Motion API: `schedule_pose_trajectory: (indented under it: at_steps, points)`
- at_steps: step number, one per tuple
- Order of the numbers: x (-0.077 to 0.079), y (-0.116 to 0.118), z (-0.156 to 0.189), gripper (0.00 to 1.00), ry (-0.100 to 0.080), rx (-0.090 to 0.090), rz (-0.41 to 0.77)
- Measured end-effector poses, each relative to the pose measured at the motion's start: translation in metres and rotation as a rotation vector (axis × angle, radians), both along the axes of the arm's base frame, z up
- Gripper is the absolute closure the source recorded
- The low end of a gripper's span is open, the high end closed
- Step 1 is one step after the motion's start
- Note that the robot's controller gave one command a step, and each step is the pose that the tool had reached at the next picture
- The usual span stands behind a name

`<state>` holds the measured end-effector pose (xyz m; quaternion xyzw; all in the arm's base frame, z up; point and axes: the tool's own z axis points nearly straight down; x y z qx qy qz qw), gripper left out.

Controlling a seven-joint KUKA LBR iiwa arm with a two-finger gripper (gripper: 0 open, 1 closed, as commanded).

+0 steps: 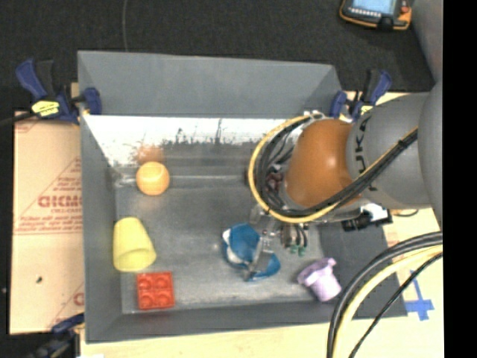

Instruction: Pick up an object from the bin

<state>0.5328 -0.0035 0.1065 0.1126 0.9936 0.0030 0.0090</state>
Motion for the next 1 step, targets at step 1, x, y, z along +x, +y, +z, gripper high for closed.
schedule_pose_trajectory:
  at_steps: [1]
  points:
    - [-0.0114,0.0080,-0.0359,0.00,0.016,-0.004,0.139]
